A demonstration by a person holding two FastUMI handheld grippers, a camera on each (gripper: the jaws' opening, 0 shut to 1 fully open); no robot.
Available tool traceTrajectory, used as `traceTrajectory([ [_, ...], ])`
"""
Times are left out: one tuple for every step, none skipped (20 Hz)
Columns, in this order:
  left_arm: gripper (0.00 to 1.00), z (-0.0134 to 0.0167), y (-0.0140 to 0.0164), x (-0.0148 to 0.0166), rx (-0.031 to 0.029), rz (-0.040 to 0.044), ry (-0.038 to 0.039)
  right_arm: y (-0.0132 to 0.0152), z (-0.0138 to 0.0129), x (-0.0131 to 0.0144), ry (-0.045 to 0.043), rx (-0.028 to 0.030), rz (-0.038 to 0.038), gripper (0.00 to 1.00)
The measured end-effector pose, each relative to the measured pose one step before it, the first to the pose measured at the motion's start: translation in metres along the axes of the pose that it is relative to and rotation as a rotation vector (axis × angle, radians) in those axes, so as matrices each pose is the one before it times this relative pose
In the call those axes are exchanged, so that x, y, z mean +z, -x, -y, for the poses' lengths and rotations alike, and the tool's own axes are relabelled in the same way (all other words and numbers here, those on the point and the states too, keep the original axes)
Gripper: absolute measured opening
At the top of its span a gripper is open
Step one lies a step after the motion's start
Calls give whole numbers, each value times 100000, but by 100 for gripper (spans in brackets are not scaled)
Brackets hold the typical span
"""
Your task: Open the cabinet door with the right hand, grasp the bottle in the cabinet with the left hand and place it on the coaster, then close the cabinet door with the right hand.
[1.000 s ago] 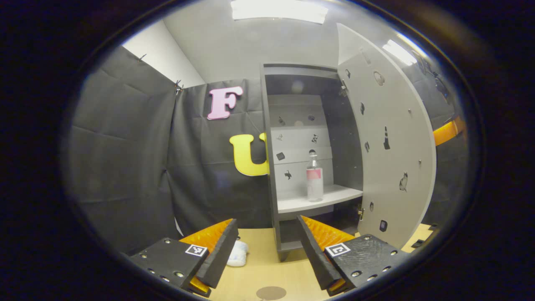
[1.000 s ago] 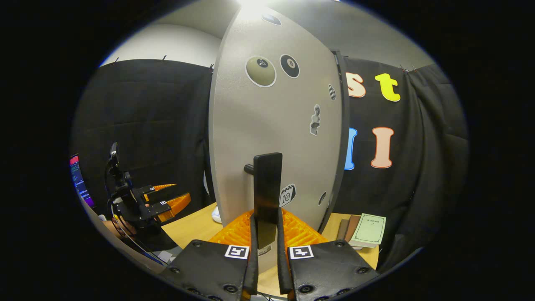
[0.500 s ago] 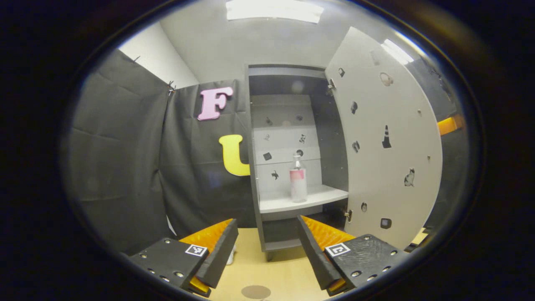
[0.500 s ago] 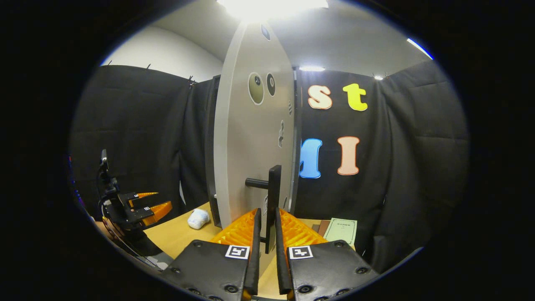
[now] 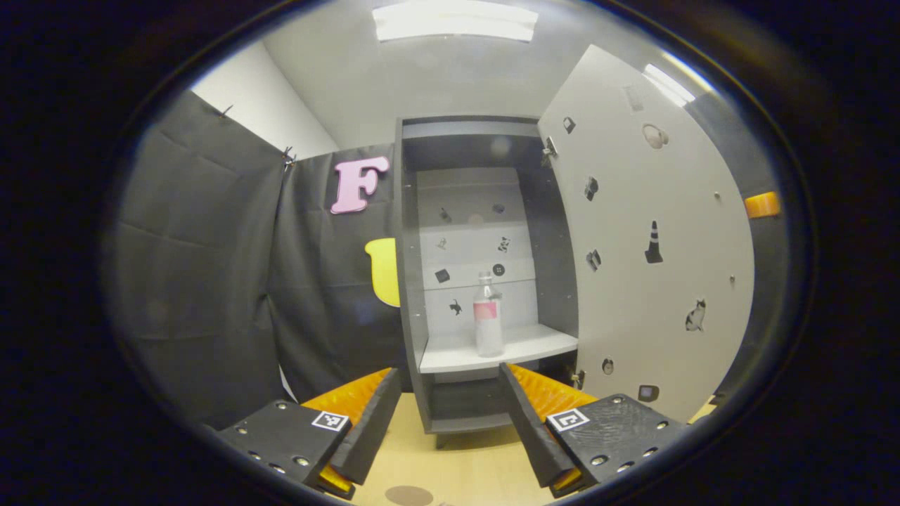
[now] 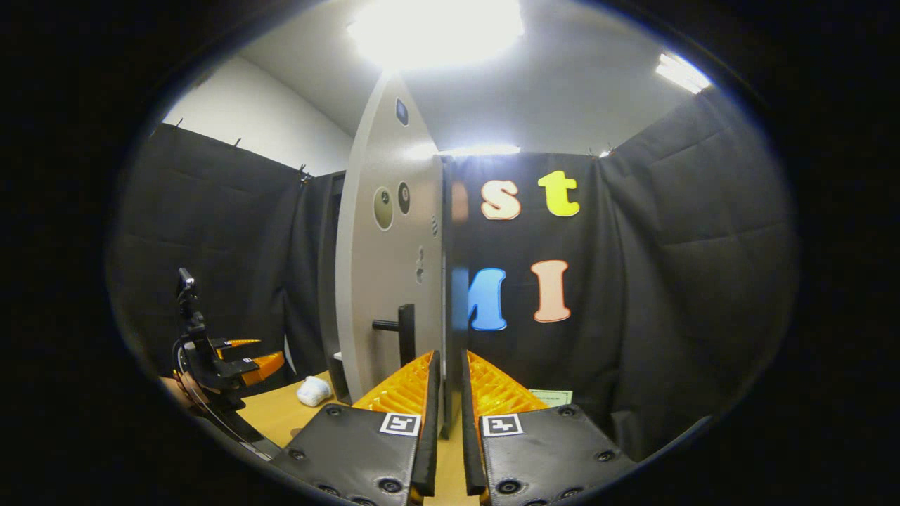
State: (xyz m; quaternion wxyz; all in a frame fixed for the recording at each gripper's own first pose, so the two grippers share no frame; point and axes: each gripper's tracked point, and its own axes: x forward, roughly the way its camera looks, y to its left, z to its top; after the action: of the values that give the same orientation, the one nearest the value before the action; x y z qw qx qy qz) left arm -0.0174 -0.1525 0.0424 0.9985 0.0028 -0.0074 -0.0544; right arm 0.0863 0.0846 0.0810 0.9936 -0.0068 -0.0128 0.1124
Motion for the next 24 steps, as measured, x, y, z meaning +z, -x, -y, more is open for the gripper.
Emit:
traceTrajectory([
  [86, 267, -1184, 763, -1175, 764, 78, 1399, 1282, -455, -1155, -2862, -827, 18],
  [85, 411, -1272, 789, -1423, 816, 646, 1045, 1822, -306, -305, -3742, -652, 19],
  [85, 529, -1328, 432, -1496, 354, 961, 670, 1505, -555, -304, -3557, -755, 44],
  [86, 552, -1347, 344, -1862, 214, 1320, 797, 1537, -530, -72, -5340, -463, 70],
  [86, 544, -1552, 173, -1995, 392, 1274, -608, 1380, -350, 136, -5982, -485, 95],
  [86, 426, -1455, 71, -1919, -218, 947, 105, 1082, -621, 11, -4583, -1047, 100],
  [86, 232, -1224, -185, -1821, -298, 675, 347, 842, -410, -105, -3830, -843, 92],
  [86, 247, -1431, 75, -1883, -227, 576, -236, 520, -295, 301, -3157, -879, 98],
  [86, 245, -1644, -354, -1385, -877, 613, 60, 579, -136, 797, -2624, -933, 98],
  [85, 90, -1691, -171, -1286, -359, 700, 11, 621, -318, 916, -3001, -1148, 98],
  [86, 42, -1763, -125, -1196, -8, 876, 188, 495, -216, 497, -3101, -693, 98],
  [86, -69, -1555, -44, -911, 255, 851, 111, 313, -181, -149, -2574, -484, 98],
  [86, -172, -1607, -344, -947, -491, 643, 74, 182, -89, -679, -1938, -238, 98],
  [86, -133, -1457, -480, -875, -1095, 383, -38, 150, -207, -473, -1682, -479, 98],
  [87, 40, -1447, -514, -1234, -688, 320, -90, 44, -210, -23, -2191, -697, 98],
  [86, 4, -1446, -482, -1731, -634, 168, -102, 159, -312, 42, -2084, -924, 98],
  [86, -141, -1584, -639, -1486, -492, 266, -90, -79, -99, -477, -1542, -517, 98],
  [86, -218, -1202, -653, -836, -810, 499, 72, 13, -182, -1146, -1622, -193, 98],
  [86, -247, -745, -646, -121, -1101, 382, -143, 4, -7, -1253, -1115, -272, 98],
  [86, -203, -761, -515, -304, -1115, 367, -257, -118, 24, -1110, -1197, -25, 98],
  [87, -288, -871, -653, -340, -942, 554, -126, -138, 2, -998, -1048, -257, 98],
  [87, -281, -752, -464, -48, -860, 293, -65, -273, -145, -1331, -291, -622, 98],
  [87, -533, -795, -557, 988, -351, 260, -36, -427, -1, -1602, 388, -457, 98],
  [85, -307, -646, -306, 322, -363, 463, -201, -375, 48, -1551, 504, -43, 98],
])
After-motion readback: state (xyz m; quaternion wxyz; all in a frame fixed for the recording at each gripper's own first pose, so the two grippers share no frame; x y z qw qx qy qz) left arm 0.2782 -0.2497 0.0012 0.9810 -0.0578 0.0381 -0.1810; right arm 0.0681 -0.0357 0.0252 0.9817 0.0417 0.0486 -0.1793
